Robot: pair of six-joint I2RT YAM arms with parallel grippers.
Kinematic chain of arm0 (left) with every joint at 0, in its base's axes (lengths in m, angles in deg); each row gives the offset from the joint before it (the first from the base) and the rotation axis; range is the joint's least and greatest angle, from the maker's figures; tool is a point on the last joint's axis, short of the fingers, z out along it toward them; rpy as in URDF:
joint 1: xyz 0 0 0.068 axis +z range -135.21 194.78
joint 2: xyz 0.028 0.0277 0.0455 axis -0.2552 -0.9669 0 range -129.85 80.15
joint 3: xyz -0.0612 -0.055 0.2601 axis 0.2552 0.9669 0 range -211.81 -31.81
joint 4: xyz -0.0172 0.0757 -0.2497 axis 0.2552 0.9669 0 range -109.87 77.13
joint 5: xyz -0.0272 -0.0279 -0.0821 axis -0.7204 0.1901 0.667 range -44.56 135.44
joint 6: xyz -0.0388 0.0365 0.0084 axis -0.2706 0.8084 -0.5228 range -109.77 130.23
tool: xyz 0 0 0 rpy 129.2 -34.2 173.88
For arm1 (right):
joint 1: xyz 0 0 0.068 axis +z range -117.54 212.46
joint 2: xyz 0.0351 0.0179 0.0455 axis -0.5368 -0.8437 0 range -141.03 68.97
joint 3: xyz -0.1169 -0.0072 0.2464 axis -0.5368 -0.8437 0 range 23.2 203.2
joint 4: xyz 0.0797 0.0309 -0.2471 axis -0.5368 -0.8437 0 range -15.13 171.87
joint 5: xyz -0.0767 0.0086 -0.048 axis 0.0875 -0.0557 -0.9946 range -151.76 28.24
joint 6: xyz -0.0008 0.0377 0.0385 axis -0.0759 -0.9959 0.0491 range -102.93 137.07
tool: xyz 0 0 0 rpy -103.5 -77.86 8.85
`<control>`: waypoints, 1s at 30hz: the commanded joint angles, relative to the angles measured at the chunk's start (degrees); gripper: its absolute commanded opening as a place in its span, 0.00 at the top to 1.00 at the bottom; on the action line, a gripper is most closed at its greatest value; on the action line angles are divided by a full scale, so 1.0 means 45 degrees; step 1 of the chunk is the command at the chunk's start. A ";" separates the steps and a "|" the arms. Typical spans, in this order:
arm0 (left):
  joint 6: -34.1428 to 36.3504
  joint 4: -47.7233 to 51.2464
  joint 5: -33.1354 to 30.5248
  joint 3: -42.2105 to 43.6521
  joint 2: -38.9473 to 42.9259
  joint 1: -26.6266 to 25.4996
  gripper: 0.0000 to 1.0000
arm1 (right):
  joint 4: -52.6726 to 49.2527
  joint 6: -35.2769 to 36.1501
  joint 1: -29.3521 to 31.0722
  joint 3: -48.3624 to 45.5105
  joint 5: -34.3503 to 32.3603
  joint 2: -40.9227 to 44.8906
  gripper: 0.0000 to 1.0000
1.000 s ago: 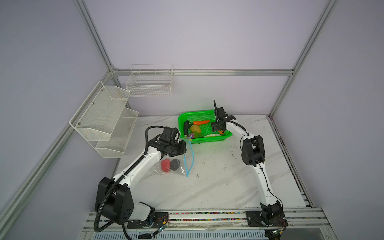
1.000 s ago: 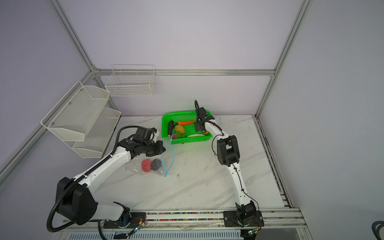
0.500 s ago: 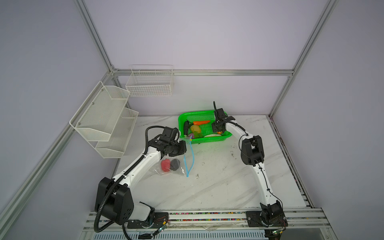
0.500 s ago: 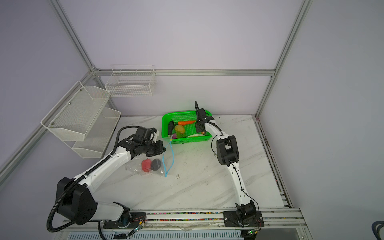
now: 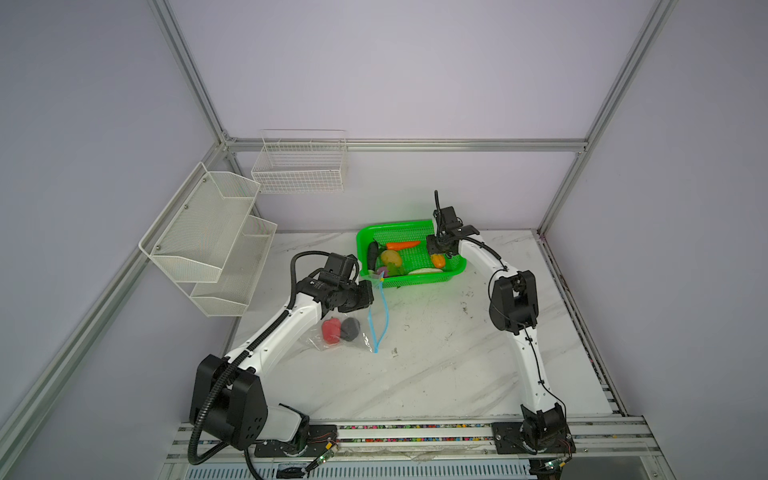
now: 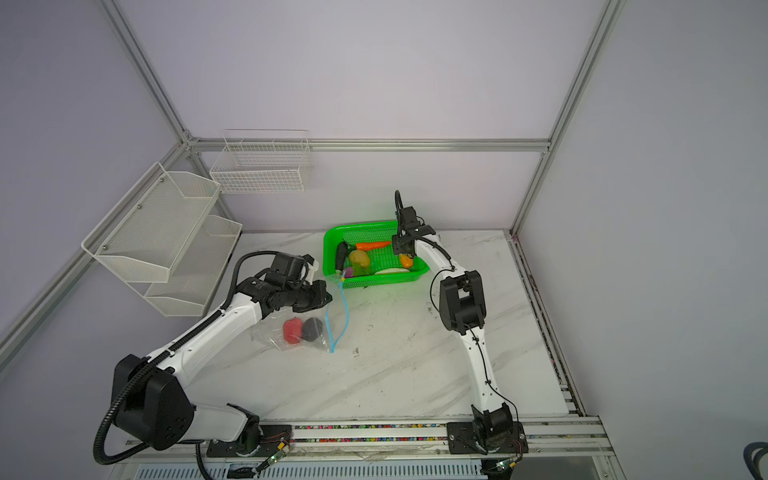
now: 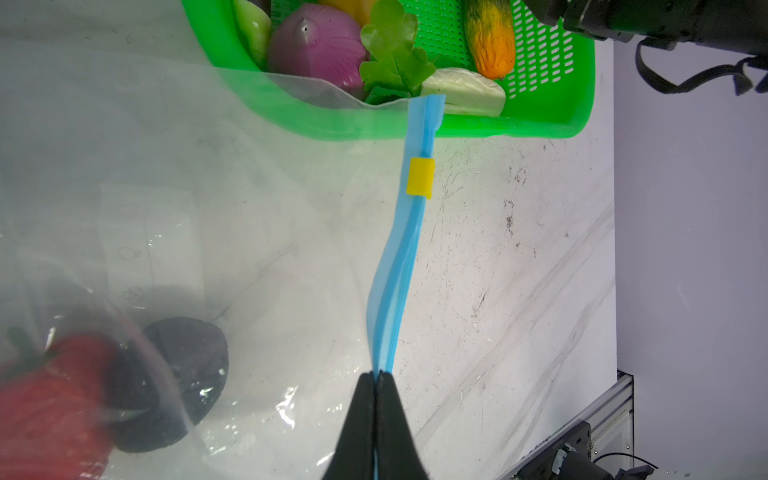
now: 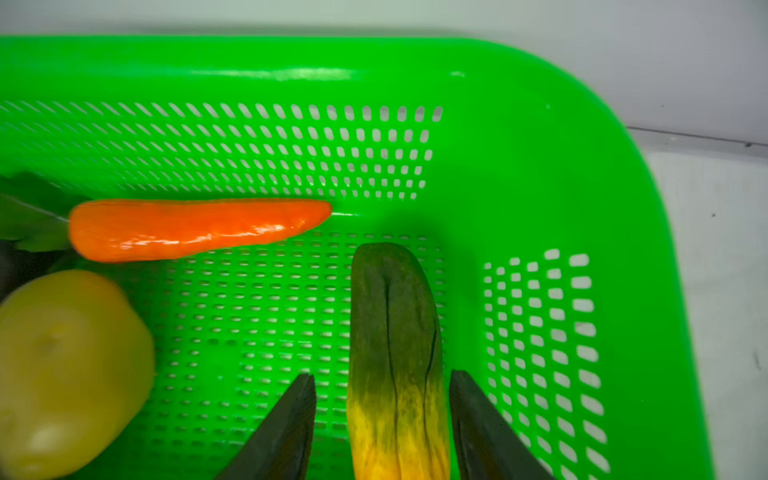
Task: Place the food in the zip-top bag and seal the zipper
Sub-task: 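Lower the right gripper into the basket and grasp the green-yellow cucumber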
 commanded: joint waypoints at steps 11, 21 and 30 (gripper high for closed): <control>0.0065 -0.0594 0.0683 -0.0719 0.0115 0.0075 1.00 | -0.0549 0.0116 -0.0103 -0.0019 -0.0315 -0.0267 0.36; 0.0064 -0.0594 0.0655 -0.0631 0.0235 0.0076 1.00 | -0.0629 -0.0008 -0.0149 0.1025 -0.0297 -0.1492 0.39; 0.0040 -0.0613 0.0664 -0.0607 0.0176 0.0075 1.00 | -0.0540 -0.0080 -0.0209 0.1115 -0.0163 -0.1519 0.52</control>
